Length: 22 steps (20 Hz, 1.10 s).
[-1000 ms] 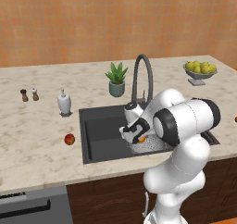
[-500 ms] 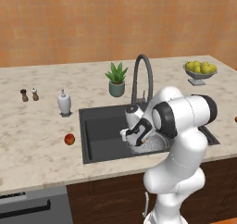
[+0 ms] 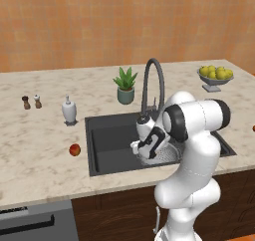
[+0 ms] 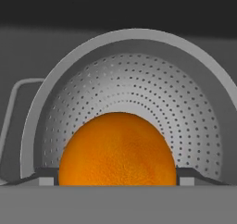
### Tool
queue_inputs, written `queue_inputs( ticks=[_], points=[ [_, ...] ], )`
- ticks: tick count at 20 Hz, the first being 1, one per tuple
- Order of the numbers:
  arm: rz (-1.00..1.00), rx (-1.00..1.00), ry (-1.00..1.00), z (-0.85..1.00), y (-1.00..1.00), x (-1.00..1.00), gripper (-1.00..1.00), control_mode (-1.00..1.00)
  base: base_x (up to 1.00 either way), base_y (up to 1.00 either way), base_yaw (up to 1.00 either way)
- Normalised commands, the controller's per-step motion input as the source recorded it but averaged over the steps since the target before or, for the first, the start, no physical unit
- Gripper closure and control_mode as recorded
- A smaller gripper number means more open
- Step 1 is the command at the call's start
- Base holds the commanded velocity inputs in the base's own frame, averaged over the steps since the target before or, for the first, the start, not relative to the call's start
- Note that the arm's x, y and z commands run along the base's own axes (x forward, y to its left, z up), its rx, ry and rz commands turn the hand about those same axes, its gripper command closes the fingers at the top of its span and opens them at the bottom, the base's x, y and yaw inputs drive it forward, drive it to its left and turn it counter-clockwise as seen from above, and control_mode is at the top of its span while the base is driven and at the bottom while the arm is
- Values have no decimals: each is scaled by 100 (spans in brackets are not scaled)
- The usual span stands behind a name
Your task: Put the colander in the sink, put the tangerine, apple, orange in the colander, and turn on the sink faucet and pour water over the colander.
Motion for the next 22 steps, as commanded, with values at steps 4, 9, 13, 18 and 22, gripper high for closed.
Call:
queue_inputs(
  ticks=[4, 9, 13, 18, 22],
  points=[
    [4, 0, 2, -15, -6, 11, 100, -100, 0, 0, 0],
    [3, 0, 4, -12, -4, 12, 100, -100, 0, 0, 0],
    [2, 0, 6, -16, -4, 15, 100, -100, 0, 0, 0],
    [3, 0, 5, -15, -1, 15, 100, -100, 0, 0, 0],
    [4, 0, 4, -15, 0, 15, 100, -100, 0, 0, 0]
  ],
)
